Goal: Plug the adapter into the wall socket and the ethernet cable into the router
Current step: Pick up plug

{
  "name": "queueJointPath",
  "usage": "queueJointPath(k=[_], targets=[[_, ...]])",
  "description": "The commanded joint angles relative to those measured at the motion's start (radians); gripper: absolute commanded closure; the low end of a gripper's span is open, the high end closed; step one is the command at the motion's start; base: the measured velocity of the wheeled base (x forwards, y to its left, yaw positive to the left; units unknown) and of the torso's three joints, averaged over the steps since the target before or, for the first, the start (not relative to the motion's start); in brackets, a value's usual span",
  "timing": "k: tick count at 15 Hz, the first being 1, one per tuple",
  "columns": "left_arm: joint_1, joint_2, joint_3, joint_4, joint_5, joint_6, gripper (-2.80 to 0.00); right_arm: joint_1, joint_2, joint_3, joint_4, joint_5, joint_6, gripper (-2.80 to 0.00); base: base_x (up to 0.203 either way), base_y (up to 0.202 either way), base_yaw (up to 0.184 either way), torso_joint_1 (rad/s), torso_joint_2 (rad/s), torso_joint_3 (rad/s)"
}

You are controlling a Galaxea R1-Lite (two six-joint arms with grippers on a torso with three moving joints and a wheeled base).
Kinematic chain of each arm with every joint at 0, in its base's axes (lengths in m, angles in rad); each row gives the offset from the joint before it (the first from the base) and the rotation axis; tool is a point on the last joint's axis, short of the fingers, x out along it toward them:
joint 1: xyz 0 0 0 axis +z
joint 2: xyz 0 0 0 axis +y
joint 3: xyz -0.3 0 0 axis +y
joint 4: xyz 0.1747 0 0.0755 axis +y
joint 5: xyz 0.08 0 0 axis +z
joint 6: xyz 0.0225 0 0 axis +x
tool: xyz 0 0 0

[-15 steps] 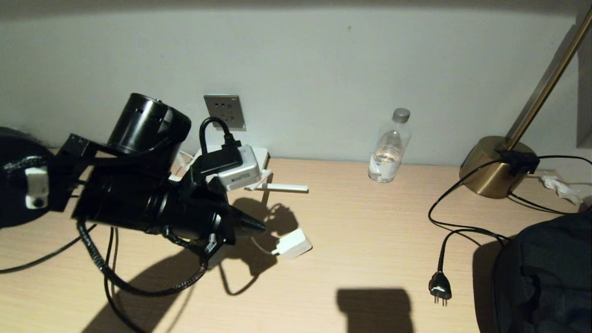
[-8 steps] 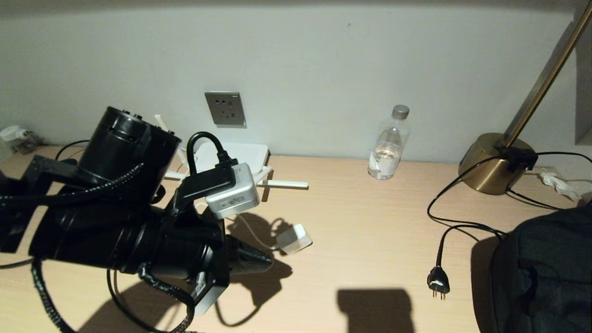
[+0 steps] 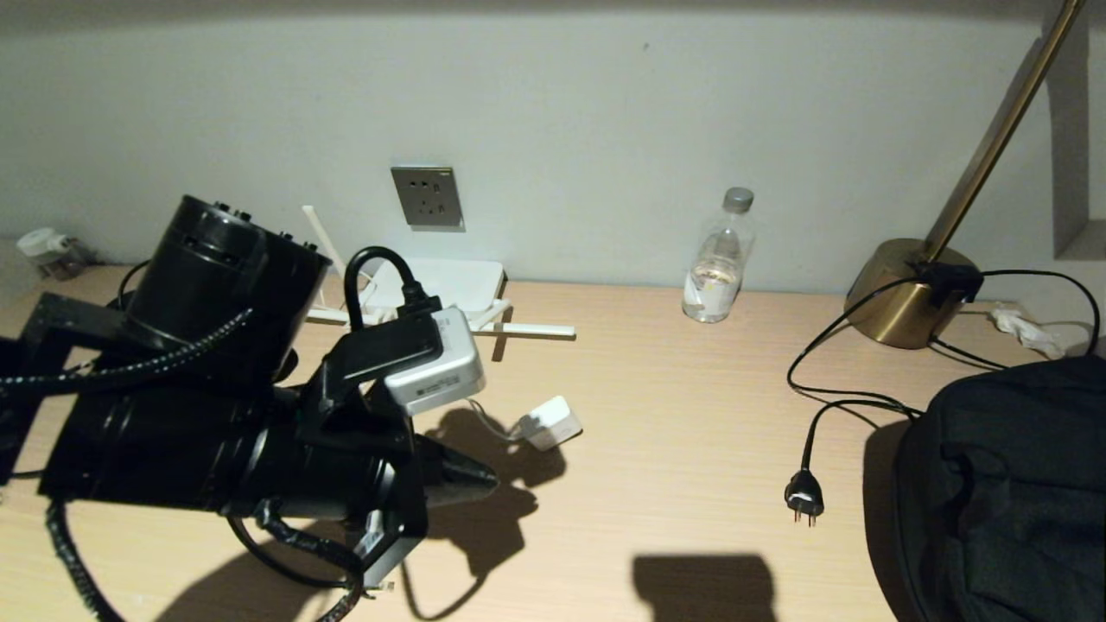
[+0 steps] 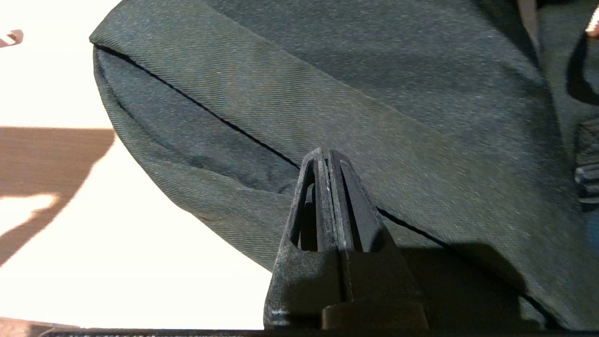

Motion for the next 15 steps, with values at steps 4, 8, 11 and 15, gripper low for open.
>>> queueJointPath(k=[4, 8, 11, 15], targets=[[0.008, 0.132, -0.079, -0.029, 0.114, 0.096, 0.00, 0.000, 0.002, 0.000, 0.000, 0.000, 0.000, 0.00, 0.000, 0.000, 0.000, 0.000, 0.00, 0.000], [0.002, 0.251, -0.192, -0.060, 0.123, 0.174, 0.00, 0.000, 0.002, 0.000, 0.000, 0.000, -0.002, 0.00, 0.000, 0.000, 0.000, 0.000, 0.00, 0.000], [0.002, 0.270, -0.195, -0.060, 0.116, 0.175, -2.80, 0.000, 0.002, 0.000, 0.000, 0.000, -0.003, 0.00, 0.000, 0.000, 0.000, 0.000, 0.00, 0.000], [-0.003, 0.287, -0.199, -0.059, 0.075, 0.195, -2.80, 0.000, 0.002, 0.000, 0.000, 0.000, -0.005, 0.00, 0.000, 0.000, 0.000, 0.000, 0.00, 0.000]])
